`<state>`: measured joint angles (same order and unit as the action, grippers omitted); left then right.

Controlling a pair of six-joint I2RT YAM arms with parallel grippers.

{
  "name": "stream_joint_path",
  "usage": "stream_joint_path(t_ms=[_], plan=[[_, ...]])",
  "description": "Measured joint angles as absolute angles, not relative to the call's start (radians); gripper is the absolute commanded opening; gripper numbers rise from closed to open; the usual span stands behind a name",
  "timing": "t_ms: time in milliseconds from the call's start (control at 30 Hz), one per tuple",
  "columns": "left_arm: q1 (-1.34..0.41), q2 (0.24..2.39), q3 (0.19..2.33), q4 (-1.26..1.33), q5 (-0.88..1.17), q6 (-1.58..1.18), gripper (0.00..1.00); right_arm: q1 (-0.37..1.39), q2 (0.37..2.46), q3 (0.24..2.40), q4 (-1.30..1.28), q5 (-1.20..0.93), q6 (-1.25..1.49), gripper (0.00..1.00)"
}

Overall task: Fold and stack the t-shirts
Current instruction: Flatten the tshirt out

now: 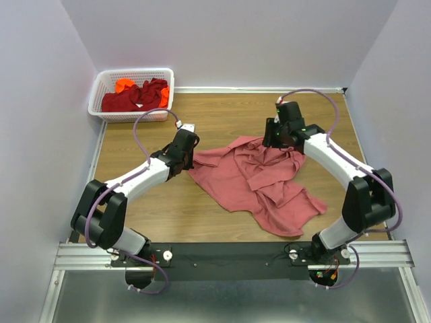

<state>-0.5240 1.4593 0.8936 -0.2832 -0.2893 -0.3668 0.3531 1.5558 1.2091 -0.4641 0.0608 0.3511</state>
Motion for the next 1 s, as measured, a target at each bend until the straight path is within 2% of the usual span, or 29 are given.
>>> stream_joint_path(t_ms=[200, 300, 400, 433, 467, 500, 533, 567, 633, 800, 867, 900, 933, 1000], plan=[[-0.524, 1.462, 0.894, -0.275, -0.282, -0.362, 0.00, 0.387, 1.664, 1.197, -0.439, -0.034, 0.378, 0.64], [-0.524, 1.462, 0.894, -0.273, -0.281, -0.362, 0.00, 0.387, 1.695, 1.197, -0.422, -0.060, 0.393, 0.64], [-0.524, 1.462, 0.894, -0.271, -0.280, -0.362, 0.00, 0.389, 1.726, 1.197, -0.405, -0.071, 0.404, 0.58], [-0.524, 1.462, 0.894, -0.271, -0.280, -0.362, 0.00, 0.390, 1.734, 1.197, -0.402, -0.071, 0.408, 0.54], [-0.524, 1.462, 0.894, -0.271, -0.280, -0.362, 0.00, 0.391, 1.743, 1.197, -0.399, -0.070, 0.411, 0.40], [-0.524, 1.462, 0.894, -0.271, -0.281, -0.362, 0.00, 0.392, 1.754, 1.197, -0.395, -0.065, 0.413, 0.30], [-0.524, 1.462, 0.894, -0.271, -0.281, -0.363, 0.00, 0.392, 1.766, 1.197, -0.392, -0.044, 0.421, 0.11], [-0.522, 1.462, 0.894, -0.273, -0.282, -0.366, 0.00, 0.392, 1.769, 1.197, -0.392, -0.023, 0.414, 0.06], [-0.514, 1.454, 0.894, -0.284, -0.295, -0.373, 0.00, 0.391, 1.766, 1.197, -0.395, 0.094, 0.406, 0.02], [-0.453, 1.371, 0.893, -0.315, -0.331, -0.390, 0.00, 0.319, 1.710, 1.209, -0.413, 0.360, 0.330, 0.03], [-0.422, 1.310, 0.893, -0.328, -0.344, -0.390, 0.00, 0.250, 1.702, 1.258, -0.427, 0.461, 0.284, 0.07], [-0.414, 1.290, 0.894, -0.330, -0.344, -0.390, 0.00, 0.226, 1.706, 1.295, -0.434, 0.497, 0.265, 0.11], [-0.406, 1.270, 0.898, -0.330, -0.344, -0.390, 0.00, 0.197, 1.710, 1.339, -0.432, 0.528, 0.251, 0.21], [-0.410, 1.259, 0.913, -0.321, -0.328, -0.388, 0.00, 0.175, 1.731, 1.430, -0.434, 0.580, 0.218, 0.35]])
